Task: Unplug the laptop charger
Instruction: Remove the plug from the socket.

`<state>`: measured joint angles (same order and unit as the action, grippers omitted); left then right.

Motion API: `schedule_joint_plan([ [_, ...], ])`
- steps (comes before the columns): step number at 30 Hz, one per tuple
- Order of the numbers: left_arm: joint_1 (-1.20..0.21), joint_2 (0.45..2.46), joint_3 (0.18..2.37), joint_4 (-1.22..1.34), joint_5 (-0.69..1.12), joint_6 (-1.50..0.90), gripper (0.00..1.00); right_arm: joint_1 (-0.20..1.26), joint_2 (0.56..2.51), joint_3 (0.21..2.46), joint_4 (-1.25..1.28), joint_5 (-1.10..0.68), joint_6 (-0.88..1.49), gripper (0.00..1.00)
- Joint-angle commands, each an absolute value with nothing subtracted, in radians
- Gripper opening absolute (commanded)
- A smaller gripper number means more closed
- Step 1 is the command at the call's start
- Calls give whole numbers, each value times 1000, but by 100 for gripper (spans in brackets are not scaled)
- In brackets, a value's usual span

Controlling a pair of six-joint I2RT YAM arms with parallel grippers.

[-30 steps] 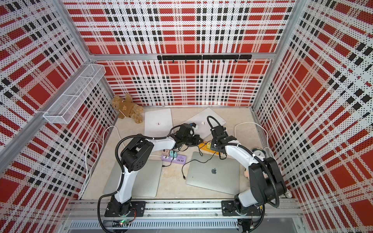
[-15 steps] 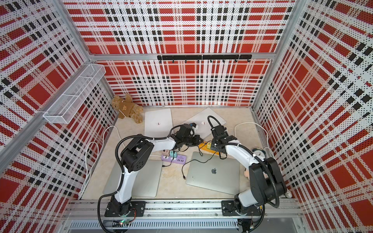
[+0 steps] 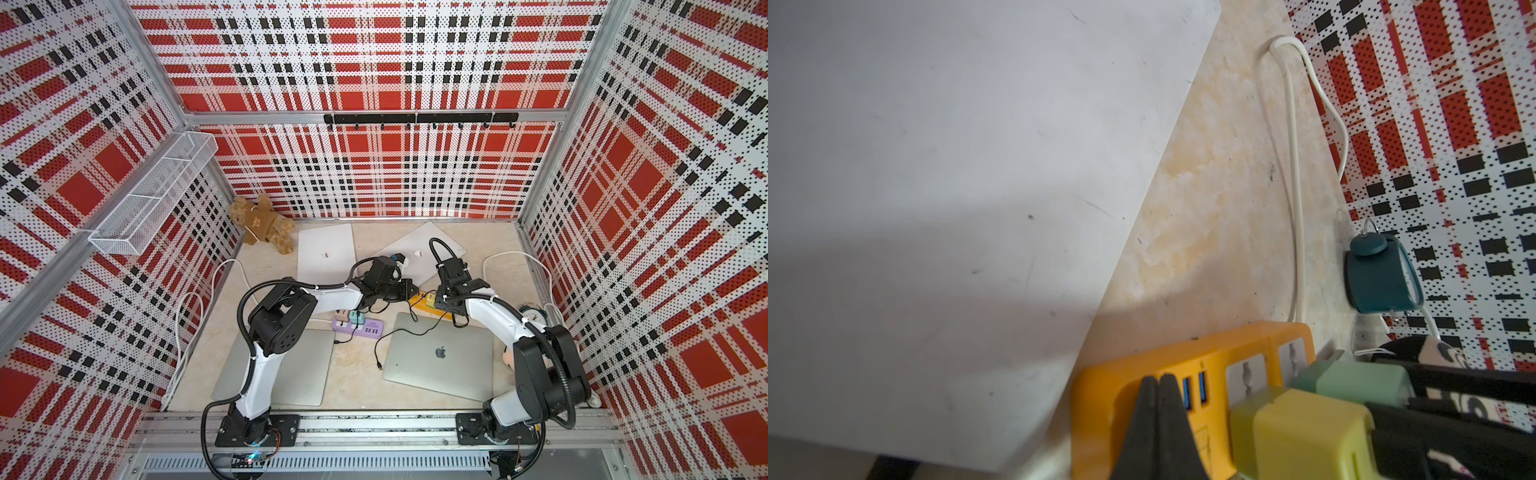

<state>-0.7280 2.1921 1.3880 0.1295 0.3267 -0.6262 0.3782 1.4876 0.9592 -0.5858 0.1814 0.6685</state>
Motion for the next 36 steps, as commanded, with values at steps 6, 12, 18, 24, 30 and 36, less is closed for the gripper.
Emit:
schedule_joint_plan([
  [6,-753,2260,1331,-61,304,-607,0,367,1424,947,-477,62,694,25],
  [12,-753,2260,1336,-62,302,-607,0,384,1470,1013,-601,190,641,24],
  [18,-757,2261,1336,-71,283,-601,0,385,1465,994,-584,211,630,24],
  [24,-759,2261,1336,-71,289,-604,0,385,1474,1001,-592,176,639,24],
  [30,-759,2258,1347,-77,289,-603,0,385,1423,1007,-618,239,637,24],
  [36,-767,2225,1358,-63,319,-625,0,385,1373,1008,-647,267,634,24],
])
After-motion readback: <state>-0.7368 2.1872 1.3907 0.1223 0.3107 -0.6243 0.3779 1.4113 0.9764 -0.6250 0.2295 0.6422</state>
